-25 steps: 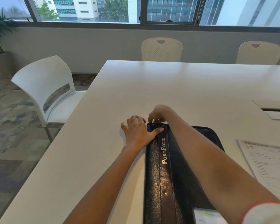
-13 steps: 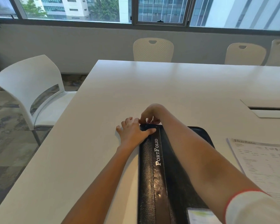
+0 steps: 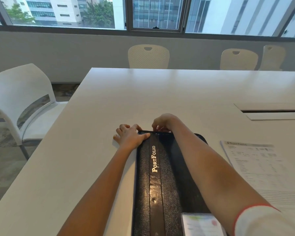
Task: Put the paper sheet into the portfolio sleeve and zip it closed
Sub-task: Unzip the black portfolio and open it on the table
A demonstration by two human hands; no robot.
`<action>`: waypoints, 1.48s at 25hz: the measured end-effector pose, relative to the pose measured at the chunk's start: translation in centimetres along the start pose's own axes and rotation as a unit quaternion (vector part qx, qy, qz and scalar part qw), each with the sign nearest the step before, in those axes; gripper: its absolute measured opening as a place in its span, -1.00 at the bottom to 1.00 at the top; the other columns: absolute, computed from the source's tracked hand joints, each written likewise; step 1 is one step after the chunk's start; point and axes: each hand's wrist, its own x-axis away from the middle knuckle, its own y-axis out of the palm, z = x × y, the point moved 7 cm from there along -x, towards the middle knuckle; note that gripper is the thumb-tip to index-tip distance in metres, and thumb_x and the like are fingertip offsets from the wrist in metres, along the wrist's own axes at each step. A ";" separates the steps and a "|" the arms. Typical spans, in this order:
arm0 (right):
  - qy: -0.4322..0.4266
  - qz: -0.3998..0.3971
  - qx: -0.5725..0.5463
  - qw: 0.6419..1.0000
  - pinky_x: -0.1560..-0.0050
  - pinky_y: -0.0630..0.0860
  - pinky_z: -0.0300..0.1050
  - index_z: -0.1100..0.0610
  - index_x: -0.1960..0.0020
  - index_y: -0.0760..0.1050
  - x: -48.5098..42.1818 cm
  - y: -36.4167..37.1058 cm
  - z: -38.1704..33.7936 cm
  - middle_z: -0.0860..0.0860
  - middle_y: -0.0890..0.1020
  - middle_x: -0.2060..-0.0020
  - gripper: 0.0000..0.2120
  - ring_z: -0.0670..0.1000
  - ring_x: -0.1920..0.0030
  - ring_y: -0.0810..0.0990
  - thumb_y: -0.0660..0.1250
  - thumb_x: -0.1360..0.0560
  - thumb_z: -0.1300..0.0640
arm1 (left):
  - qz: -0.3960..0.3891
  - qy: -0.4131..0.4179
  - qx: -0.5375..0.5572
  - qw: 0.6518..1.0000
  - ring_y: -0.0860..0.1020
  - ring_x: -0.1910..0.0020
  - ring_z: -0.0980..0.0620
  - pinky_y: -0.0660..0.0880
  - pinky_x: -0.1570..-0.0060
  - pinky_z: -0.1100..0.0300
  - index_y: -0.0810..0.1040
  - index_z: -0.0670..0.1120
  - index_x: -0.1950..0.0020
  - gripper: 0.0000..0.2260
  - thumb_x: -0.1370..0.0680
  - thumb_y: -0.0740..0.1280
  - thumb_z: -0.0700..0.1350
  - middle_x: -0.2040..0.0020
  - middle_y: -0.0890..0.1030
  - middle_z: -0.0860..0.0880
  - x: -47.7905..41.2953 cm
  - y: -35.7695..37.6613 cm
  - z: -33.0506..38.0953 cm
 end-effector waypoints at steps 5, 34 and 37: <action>-0.028 0.052 -0.004 0.998 0.30 0.41 -0.24 0.22 0.27 0.51 0.5 -0.1 -0.7 0.06 0.55 0.31 -0.86 -0.04 0.36 0.46 0.30 -0.47 0.23 | 0.001 -0.011 0.035 0.999 0.19 -0.38 -0.18 0.13 -0.31 -0.15 0.50 0.11 -0.24 -0.63 -0.50 0.29 0.23 -0.36 0.32 -0.17 0.1 0.0 0.2; -0.127 0.182 -0.077 0.972 0.09 0.49 -0.13 0.12 -0.02 0.63 6.3 -5.9 17.2 0.08 0.65 0.11 -0.78 0.02 0.08 0.59 0.30 -0.45 0.32 | 0.071 0.170 0.035 0.982 0.59 -0.09 0.00 0.33 -0.22 -0.04 0.62 0.04 -0.10 -0.81 -0.55 0.30 0.04 -0.06 0.67 0.04 1.3 0.1 6.6; -0.181 0.268 -0.033 0.946 0.14 0.48 -0.29 0.16 -0.02 0.67 7.1 -5.5 17.0 0.08 0.69 0.13 -0.83 -0.06 0.18 0.58 0.38 -0.46 0.27 | 0.038 0.217 0.018 0.975 0.58 -0.13 -0.01 0.36 -0.23 -0.03 0.59 0.01 -0.19 -0.73 -0.57 0.28 0.08 -0.13 0.65 0.01 1.7 3.1 11.2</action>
